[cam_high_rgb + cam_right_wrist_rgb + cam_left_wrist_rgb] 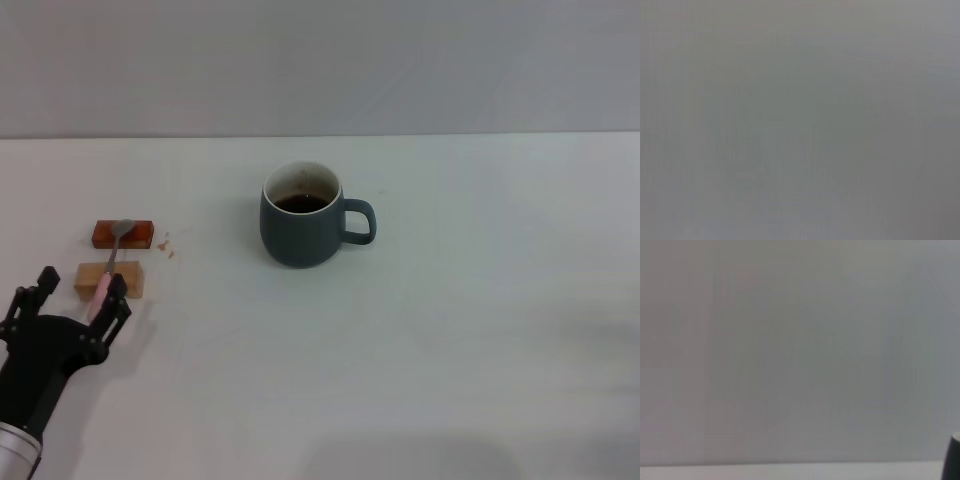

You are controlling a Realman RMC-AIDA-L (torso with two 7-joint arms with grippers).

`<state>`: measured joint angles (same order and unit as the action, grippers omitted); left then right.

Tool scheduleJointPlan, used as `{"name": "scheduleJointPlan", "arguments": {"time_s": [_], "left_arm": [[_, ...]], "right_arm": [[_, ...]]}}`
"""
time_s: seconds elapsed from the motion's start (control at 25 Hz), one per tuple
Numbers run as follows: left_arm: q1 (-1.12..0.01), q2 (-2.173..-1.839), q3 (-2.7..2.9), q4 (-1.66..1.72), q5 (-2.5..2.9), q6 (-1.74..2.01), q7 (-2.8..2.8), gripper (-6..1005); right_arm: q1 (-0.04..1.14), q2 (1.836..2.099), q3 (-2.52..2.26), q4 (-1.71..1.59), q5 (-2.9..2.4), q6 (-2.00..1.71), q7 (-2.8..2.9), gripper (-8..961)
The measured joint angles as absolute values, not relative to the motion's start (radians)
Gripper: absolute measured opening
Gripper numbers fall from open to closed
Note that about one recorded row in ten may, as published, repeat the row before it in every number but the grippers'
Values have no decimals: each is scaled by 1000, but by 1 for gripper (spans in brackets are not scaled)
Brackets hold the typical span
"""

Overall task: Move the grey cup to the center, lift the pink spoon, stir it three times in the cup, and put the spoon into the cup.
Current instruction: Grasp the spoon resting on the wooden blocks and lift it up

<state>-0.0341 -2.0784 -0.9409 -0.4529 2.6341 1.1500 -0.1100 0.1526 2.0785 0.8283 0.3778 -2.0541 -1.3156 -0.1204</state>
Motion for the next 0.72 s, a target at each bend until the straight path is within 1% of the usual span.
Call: {"name": "scheduleJointPlan", "arguments": {"time_s": [0.72], "left_arm": [[-71, -2076, -910, -442, 2594, 1024, -62, 811]], "right_arm": [[152, 2079, 820, 376, -2054, -1315, -120, -1]]}}
